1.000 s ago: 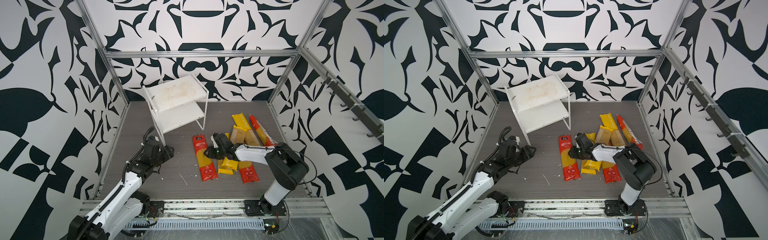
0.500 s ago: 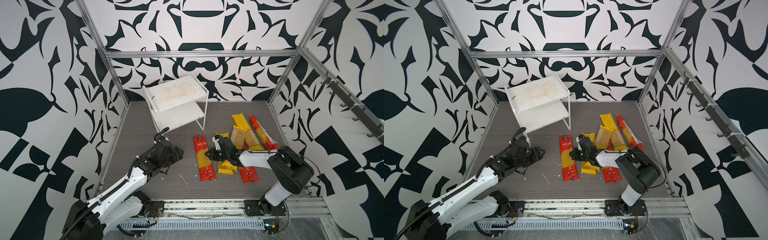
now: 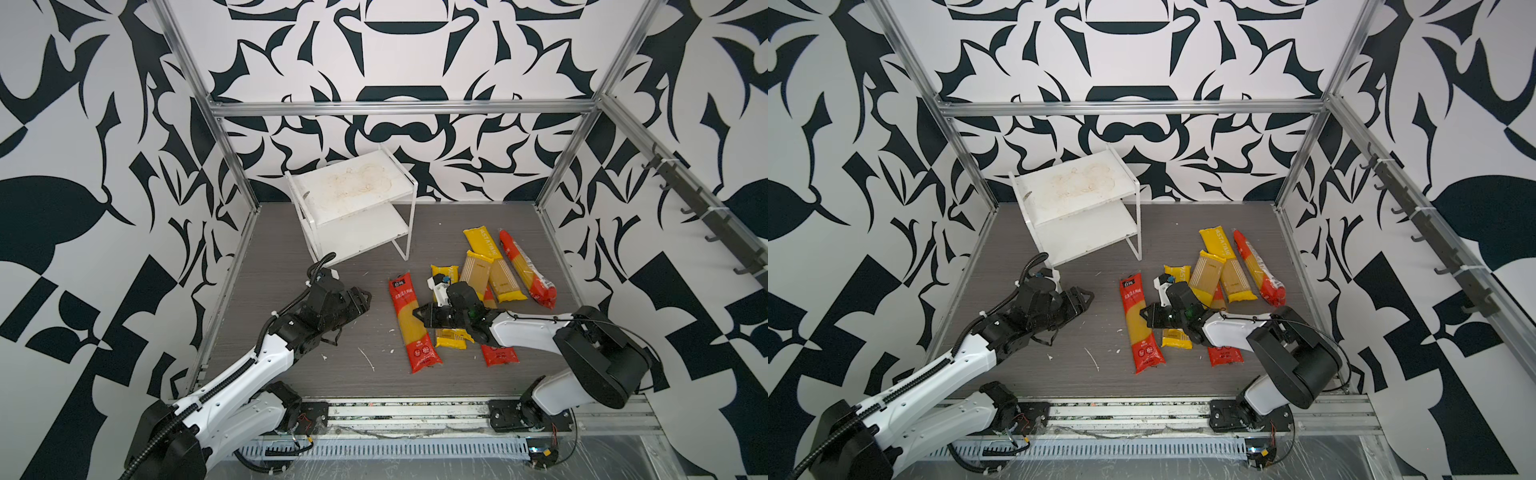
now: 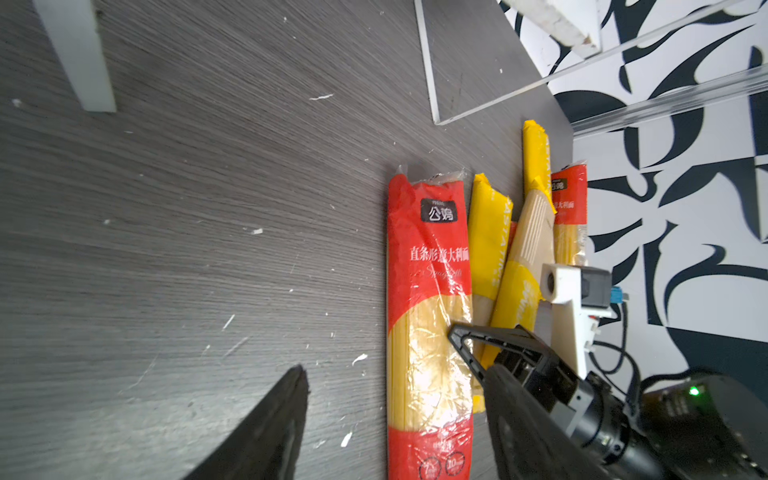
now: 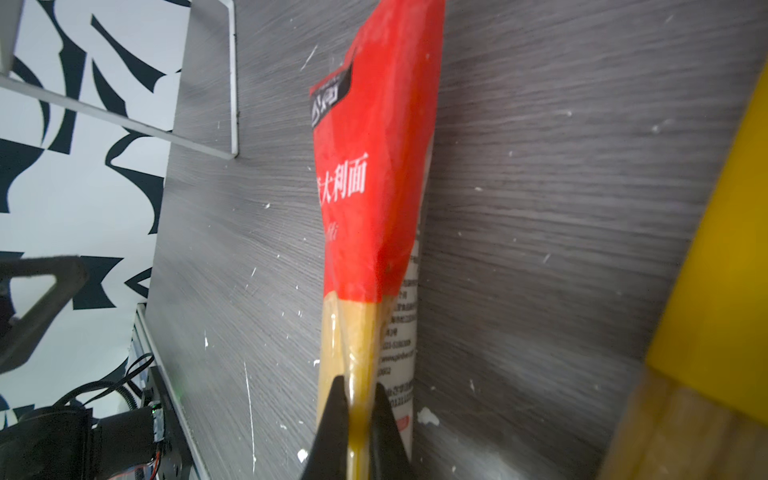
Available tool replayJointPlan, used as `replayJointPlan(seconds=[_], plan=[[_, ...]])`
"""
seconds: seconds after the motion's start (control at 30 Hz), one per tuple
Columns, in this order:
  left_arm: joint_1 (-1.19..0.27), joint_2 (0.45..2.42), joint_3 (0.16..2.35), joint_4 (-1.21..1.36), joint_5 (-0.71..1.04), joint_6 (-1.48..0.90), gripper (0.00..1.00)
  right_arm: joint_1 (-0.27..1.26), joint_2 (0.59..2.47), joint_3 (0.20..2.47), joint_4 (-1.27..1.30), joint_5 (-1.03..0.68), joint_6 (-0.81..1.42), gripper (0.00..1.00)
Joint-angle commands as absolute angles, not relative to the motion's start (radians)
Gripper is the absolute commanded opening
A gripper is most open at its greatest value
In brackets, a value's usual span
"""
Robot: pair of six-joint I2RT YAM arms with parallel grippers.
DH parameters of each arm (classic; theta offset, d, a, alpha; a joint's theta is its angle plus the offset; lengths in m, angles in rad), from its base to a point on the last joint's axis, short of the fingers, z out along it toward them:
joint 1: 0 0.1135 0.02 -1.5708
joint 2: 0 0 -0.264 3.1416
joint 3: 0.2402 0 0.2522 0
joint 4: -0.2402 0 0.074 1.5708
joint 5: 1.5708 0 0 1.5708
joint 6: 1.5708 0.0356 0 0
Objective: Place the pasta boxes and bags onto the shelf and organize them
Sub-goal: 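Grasp the red bag's end with the right gripper and lift it upright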
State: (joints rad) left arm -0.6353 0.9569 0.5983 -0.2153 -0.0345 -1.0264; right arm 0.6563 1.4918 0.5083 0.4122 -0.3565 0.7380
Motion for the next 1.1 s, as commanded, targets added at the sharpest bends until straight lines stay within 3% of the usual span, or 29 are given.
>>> replayJointPlan(seconds=[0.0,0.7,1.07], plan=[[-0.638,0.941,0.629,-0.170,-0.032,-1.047,0.74,0.661,1.434,0.511,0.594,-0.386,0.712,0.00],[-0.607,0.970,0.605,0.079,0.094,-1.040,0.80,0.661,1.291,0.539,0.713,-0.433,0.765,0.00],[-0.595,1.058,0.637,0.273,0.268,-1.022,0.92,0.661,1.183,0.647,0.687,-0.483,0.797,0.00]])
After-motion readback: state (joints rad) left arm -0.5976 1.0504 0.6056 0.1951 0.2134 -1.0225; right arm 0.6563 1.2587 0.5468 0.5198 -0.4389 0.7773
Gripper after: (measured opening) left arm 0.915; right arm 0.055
